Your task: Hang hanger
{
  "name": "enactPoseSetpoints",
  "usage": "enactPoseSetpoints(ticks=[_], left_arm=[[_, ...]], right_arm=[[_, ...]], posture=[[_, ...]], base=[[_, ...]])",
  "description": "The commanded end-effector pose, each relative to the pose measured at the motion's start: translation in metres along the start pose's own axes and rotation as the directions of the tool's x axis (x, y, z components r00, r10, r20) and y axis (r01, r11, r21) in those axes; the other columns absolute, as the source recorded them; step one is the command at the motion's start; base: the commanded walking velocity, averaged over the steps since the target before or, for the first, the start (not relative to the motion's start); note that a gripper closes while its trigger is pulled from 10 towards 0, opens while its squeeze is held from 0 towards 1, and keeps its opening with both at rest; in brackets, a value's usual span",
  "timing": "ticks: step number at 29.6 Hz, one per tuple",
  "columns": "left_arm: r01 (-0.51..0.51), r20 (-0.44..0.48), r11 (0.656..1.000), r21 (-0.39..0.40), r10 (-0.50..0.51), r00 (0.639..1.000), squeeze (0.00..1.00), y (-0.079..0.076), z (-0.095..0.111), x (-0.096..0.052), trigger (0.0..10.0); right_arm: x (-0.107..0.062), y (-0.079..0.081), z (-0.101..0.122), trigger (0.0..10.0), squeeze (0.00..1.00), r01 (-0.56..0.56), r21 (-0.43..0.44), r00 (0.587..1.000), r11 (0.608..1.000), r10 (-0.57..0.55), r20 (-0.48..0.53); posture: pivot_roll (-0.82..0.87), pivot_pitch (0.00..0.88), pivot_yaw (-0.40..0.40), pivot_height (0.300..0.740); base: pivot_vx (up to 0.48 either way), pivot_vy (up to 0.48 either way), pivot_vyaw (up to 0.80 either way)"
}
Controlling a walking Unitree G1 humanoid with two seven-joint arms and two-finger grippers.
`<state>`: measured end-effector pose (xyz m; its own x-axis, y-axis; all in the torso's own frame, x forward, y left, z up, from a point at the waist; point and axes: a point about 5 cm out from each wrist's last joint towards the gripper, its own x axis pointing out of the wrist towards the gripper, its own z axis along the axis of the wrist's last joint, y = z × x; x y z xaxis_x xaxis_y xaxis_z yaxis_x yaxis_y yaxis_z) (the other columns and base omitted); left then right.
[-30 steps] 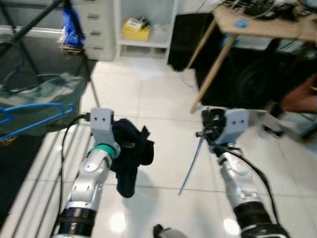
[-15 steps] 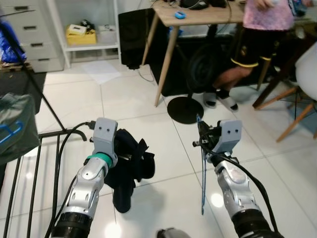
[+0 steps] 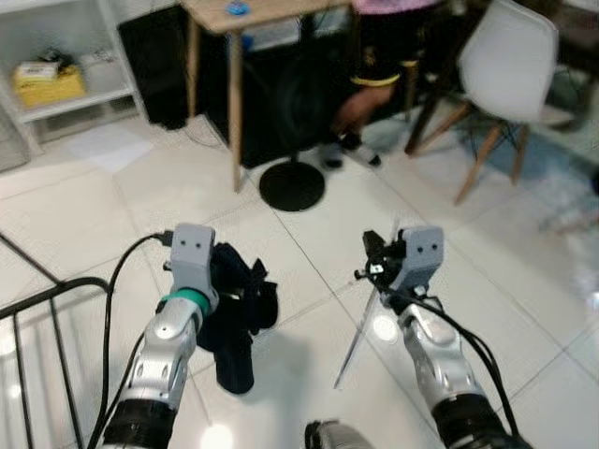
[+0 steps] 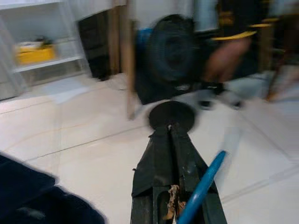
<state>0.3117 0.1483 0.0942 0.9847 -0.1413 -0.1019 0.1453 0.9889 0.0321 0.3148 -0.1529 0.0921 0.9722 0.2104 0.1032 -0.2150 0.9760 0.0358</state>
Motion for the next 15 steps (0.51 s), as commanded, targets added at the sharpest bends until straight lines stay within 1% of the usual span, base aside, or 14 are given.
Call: enactPoseSetpoints(ticks=[1,2,5,10,13,15], left_arm=[[-0.005,0.040,1.000,0.001,0.005,0.999,0.00,0.0002,0.0076,0.0021,10.0],[-0.022,0.036,1.000,-0.011,0.022,0.999,0.00,0.0021,0.0079,0.0025,10.0],[-0.065,0.002,0.998,0.003,0.065,0.998,0.00,0.0048,0.0061,0.0045,10.0],[-0.058,-0.014,0.998,-0.014,0.058,0.998,0.00,0.0037,0.0054,0.0049,10.0],[-0.031,0.006,0.998,-0.048,0.031,1.000,0.00,0.0017,0.0080,0.0051,10.0],[-0.022,0.019,0.998,-0.057,0.023,1.000,0.00,0.0020,0.0087,0.0058,10.0]], right_arm=[[-0.0035,-0.0010,-0.0021,10.0,0.00,0.008,0.001,1.000,1.000,-0.008,-0.002],[-0.0038,-0.0010,-0.0024,10.0,0.00,0.006,0.002,1.000,1.000,-0.006,-0.005],[-0.0024,-0.0011,-0.0024,10.0,0.00,0.001,0.003,1.000,1.000,-0.001,-0.007],[-0.0012,-0.0001,-0.0015,10.0,0.00,0.001,0.004,1.000,1.000,-0.001,-0.005],[-0.0003,0.0008,0.0006,10.0,0.00,0.003,0.005,1.000,1.000,-0.003,0.002],[-0.0008,0.0003,0.0007,10.0,0.00,0.009,0.005,1.000,1.000,-0.009,0.004]], posture=[[-0.05,0.052,0.038,0.740],[-0.05,0.059,0.036,0.740],[-0.05,0.060,0.034,0.740],[-0.04,0.059,0.035,0.740],[-0.06,0.063,0.042,0.740],[-0.06,0.057,0.038,0.740]], base=[[0.000,0.000,-0.80],[0.000,0.000,-0.80],[0.000,0.000,-0.80],[0.000,0.000,-0.80],[0.000,0.000,-0.80],[0.000,0.000,-0.80]])
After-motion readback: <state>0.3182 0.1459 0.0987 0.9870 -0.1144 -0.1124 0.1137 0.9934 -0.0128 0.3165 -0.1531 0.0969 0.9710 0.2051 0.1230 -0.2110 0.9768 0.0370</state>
